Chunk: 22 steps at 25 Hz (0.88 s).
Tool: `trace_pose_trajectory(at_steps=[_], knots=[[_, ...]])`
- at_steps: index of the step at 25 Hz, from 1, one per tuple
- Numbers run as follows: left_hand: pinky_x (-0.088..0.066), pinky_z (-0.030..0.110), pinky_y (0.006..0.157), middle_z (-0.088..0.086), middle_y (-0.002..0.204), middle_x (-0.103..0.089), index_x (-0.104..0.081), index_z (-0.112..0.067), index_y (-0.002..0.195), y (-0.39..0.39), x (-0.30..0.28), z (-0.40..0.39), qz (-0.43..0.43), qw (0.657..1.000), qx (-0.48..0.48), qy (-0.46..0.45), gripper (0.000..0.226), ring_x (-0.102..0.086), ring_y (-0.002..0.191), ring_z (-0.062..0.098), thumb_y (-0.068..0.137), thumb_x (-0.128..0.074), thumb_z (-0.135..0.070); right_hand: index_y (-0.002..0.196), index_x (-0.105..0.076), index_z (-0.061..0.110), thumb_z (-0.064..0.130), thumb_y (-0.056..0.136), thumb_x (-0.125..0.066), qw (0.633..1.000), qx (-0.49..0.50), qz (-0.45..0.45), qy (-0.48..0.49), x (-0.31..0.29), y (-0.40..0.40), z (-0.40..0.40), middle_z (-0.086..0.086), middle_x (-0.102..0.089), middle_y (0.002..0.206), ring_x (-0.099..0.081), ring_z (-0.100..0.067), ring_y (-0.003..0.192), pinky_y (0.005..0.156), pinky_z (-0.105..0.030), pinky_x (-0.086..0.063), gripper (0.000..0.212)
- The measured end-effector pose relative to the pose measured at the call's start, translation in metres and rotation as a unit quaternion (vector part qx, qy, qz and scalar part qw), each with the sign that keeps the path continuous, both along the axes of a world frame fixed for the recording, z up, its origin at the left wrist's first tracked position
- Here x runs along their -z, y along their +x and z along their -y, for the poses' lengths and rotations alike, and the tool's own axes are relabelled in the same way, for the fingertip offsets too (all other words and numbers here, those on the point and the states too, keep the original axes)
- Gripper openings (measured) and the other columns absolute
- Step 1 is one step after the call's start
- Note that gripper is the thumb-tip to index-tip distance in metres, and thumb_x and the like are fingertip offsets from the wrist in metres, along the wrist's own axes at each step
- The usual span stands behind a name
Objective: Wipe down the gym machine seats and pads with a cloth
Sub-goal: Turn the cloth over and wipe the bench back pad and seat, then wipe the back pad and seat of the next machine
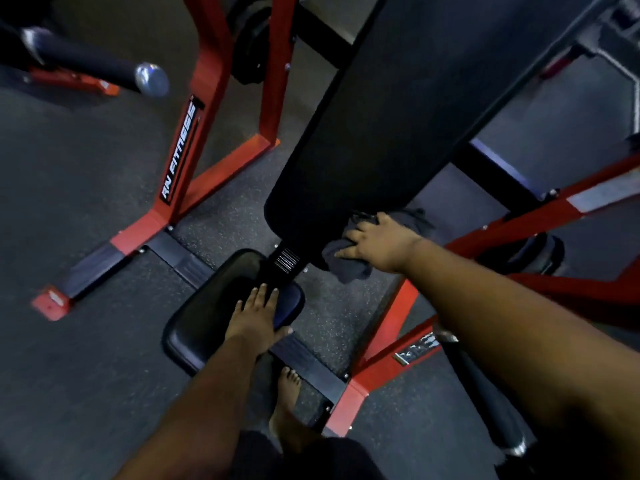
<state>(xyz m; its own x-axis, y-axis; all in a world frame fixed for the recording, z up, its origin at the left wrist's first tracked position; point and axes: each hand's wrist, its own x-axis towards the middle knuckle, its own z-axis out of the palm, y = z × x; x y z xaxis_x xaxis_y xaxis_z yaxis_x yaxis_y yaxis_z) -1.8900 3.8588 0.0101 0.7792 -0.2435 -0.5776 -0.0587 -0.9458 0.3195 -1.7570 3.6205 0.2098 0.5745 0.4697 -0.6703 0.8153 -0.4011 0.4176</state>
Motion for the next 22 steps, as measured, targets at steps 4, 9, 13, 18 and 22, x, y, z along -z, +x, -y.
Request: trace_pose_trajectory(at_steps=[4,9,13,18,22], knots=[[-0.012,0.050,0.123,0.006,0.170,0.000,-0.003,-0.022,0.162,-0.001,-0.063,-0.021,0.040,0.998,0.040,0.009,0.097,-0.003,0.156,0.026,0.091,-0.043,-0.075,0.154,-0.028,0.038,0.033,0.098,-0.057,0.970,0.234,0.025,0.067,-0.025,-0.050,-0.058,-0.007,-0.040,0.148,-0.038,-0.034,0.136,0.105,-0.052,-0.035,0.064],[-0.014,0.051,0.124,0.007,0.169,-0.006,-0.004,-0.022,0.162,-0.031,-0.125,-0.045,0.069,0.987,0.135,0.044,0.097,-0.008,0.156,0.027,0.090,-0.043,-0.075,0.156,-0.025,0.032,0.025,0.097,-0.055,0.861,0.457,0.051,0.219,-0.020,-0.166,-0.077,-0.011,-0.044,0.142,-0.042,-0.035,0.131,0.103,-0.053,-0.037,0.066],[-0.014,0.050,0.124,0.006,0.170,-0.006,-0.004,-0.021,0.162,-0.078,-0.146,-0.037,0.058,0.975,0.210,0.048,0.100,-0.008,0.156,0.026,0.089,-0.045,-0.076,0.155,-0.025,0.036,0.033,0.096,-0.056,0.769,0.572,0.057,0.281,-0.001,-0.282,-0.063,-0.010,-0.047,0.142,-0.044,-0.035,0.131,0.102,-0.053,-0.041,0.067],[-0.015,0.048,0.124,0.003,0.170,-0.006,-0.005,-0.023,0.162,-0.149,-0.155,0.032,0.043,0.938,0.343,0.038,0.102,-0.010,0.156,0.023,0.086,-0.044,-0.079,0.149,-0.036,0.033,0.035,0.093,-0.059,0.661,0.696,0.049,0.276,0.017,-0.424,-0.022,-0.007,-0.050,0.141,-0.047,-0.032,0.131,0.104,-0.051,-0.041,0.060],[-0.017,0.047,0.124,0.004,0.169,-0.010,-0.010,-0.023,0.161,-0.221,-0.168,0.128,0.060,0.894,0.444,0.002,0.101,-0.014,0.155,0.024,0.086,-0.046,-0.079,0.143,-0.043,0.030,0.039,0.088,-0.061,0.545,0.779,0.111,0.289,0.014,-0.533,0.034,-0.005,-0.056,0.135,-0.052,-0.030,0.126,0.098,-0.048,-0.045,0.058]])
